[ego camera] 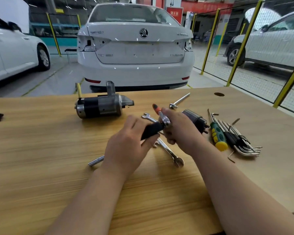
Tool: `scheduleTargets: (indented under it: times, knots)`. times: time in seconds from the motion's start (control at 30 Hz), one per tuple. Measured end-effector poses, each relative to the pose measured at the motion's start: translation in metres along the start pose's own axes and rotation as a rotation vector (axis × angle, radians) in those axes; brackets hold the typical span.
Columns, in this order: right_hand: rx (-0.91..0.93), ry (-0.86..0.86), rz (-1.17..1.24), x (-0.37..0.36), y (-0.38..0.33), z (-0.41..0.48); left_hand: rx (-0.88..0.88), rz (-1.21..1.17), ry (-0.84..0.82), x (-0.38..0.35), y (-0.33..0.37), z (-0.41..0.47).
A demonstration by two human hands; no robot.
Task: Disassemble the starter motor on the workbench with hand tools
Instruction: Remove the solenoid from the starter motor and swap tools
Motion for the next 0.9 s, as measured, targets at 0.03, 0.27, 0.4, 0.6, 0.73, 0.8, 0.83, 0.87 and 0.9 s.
scheduleTargets:
  times: [0.03,0.27,0.4,0.6,0.73,0.8,0.83,0.87,0.9]
  knots:
    - [0.074,-0.001,-0.094,-0.009,0.002,0.000,0.068,-0.009,0.041,0.004,-0.007,0.000]
    - [0.268,-0.198,-1.420,-0.062,0.024,0.013,0.502,0.052,0.208,0.021,-0.045,0.003]
    - [0.156,-0.060,-1.435,-0.054,0.024,0.016,0.502,0.035,0.193,0.018,-0.040,0.002]
    - [0.008,-0.027,-1.442,-0.044,0.021,0.014,0.454,0.002,0.182,0.012,-0.028,0.003]
    - [-0.066,-0.003,-1.451,-0.032,0.020,0.014,0.433,0.003,0.302,0.020,-0.023,0.001]
    - [-0.132,0.003,-1.442,-0.022,0.019,0.014,0.413,0.006,0.409,0.027,-0.023,0.000]
    - [-0.161,0.012,-1.440,-0.017,0.019,0.014,0.410,0.002,0.443,0.030,-0.023,-0.001]
    - [-0.180,0.026,-1.441,-0.013,0.020,0.015,0.411,-0.007,0.456,0.032,-0.024,-0.002]
    - [-0.191,0.040,-1.441,-0.009,0.020,0.015,0.417,-0.015,0.446,0.032,-0.025,-0.002]
Point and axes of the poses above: each hand's wrist, its own z-axis towards the middle knuckle, its own x-axis out of the back of the hand, y = z × x, the point moved 1 cm from there along z, towards the middle knuckle, and after that the axes turned 3 degrees about x, right-handed, at the moved point
